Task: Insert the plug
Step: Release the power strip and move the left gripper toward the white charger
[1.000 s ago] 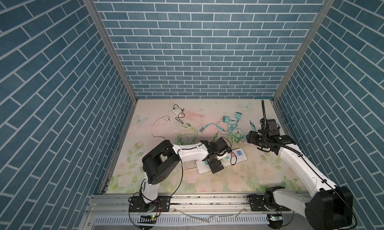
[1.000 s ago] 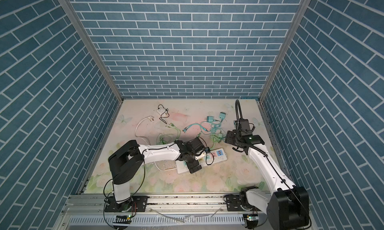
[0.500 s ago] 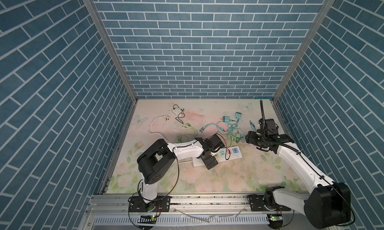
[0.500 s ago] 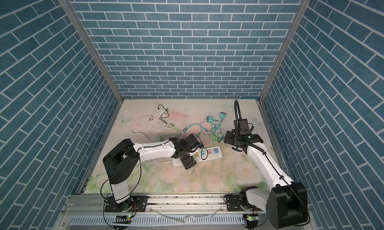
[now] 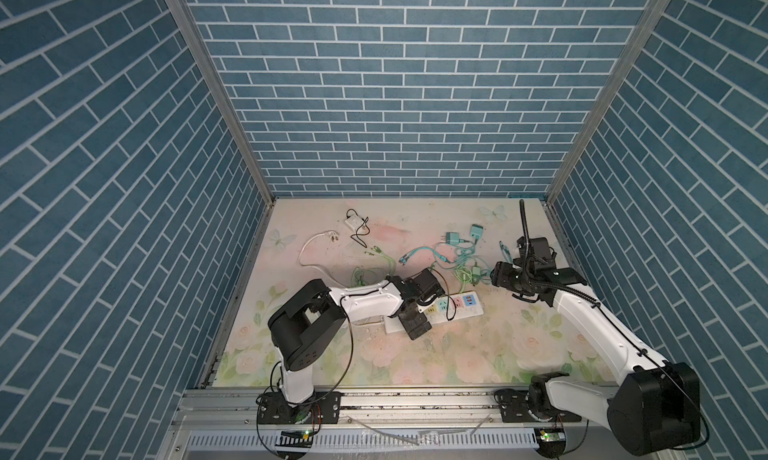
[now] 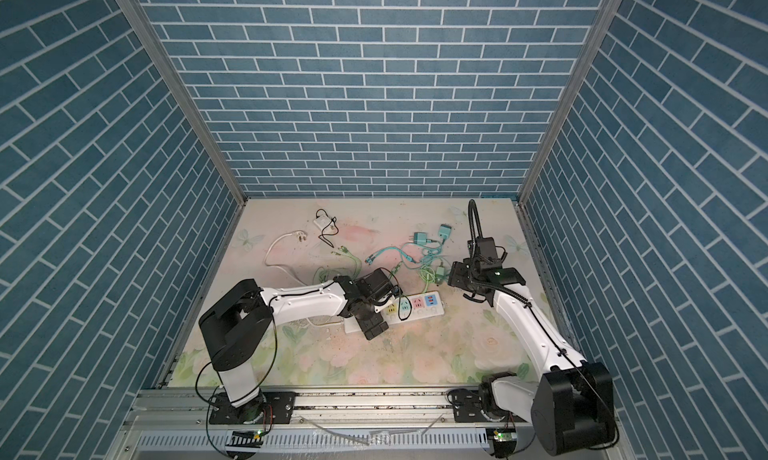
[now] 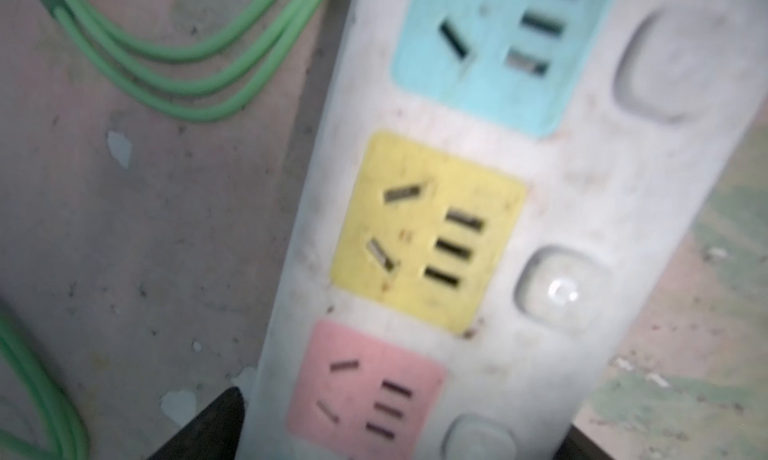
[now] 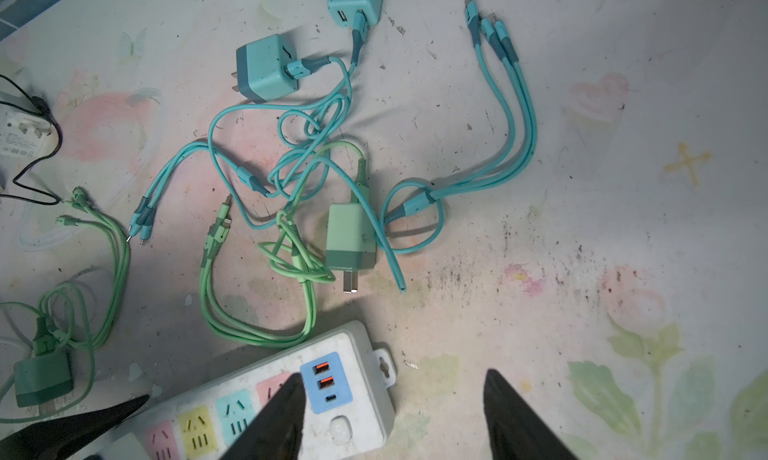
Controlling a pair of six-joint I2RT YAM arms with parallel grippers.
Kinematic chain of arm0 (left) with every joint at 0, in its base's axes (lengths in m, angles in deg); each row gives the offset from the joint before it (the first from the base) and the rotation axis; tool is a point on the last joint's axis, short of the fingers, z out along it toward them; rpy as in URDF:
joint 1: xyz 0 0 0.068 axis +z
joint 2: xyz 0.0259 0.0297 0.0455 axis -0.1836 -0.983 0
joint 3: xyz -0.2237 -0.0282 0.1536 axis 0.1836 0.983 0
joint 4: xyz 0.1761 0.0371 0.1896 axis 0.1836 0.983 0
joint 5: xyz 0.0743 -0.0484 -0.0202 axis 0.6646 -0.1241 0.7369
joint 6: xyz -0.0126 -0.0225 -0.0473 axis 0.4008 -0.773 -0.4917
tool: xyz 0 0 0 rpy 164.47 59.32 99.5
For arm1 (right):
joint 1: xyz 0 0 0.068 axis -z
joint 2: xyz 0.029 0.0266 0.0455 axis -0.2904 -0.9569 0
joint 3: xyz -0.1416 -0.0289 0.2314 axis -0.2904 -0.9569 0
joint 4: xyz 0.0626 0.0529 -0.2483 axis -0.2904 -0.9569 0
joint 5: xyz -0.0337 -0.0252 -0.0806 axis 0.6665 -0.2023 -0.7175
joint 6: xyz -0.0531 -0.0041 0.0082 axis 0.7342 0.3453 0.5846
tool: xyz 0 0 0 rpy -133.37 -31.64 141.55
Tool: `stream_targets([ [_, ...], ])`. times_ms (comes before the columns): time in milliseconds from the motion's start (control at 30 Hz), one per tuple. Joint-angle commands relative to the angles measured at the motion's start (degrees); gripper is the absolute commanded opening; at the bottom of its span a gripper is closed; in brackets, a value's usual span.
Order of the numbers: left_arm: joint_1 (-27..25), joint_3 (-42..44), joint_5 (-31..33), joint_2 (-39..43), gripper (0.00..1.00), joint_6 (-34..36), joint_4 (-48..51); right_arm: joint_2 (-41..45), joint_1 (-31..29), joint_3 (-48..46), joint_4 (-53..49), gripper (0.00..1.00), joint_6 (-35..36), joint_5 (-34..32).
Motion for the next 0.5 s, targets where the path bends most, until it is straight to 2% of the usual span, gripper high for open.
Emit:
stream_targets([
  [0, 0.41, 1.54, -0.19, 2.72, 1.0, 0.58, 2.18, -0.37, 0.04, -0.67, 0.68, 0.68, 1.82, 0.67],
  [233, 0.41, 0.18, -1.88, 5.65, 1.0, 0.32, 3.62, 0.16, 0.05, -0.76, 0.45, 0.68, 1.82, 0.62],
  [367, 0.45, 0.61, -4.44, 11.15, 1.0, 0.17, 2.51, 0.24, 0.05, -0.68, 0.37, 0.68, 1.77, 0.53],
  [400, 0.41, 0.93, -2.05, 12.89, 1.0, -0.3, 1.76, 0.29, 0.05, -0.75, 0.44, 0.68, 1.77, 0.52],
  [467, 0.62, 1.4, 9.98, 16.58, 1.0, -2.9, 0.11, 0.24, 0.03, -0.76, 0.55, 0.68, 1.73, 0.53],
])
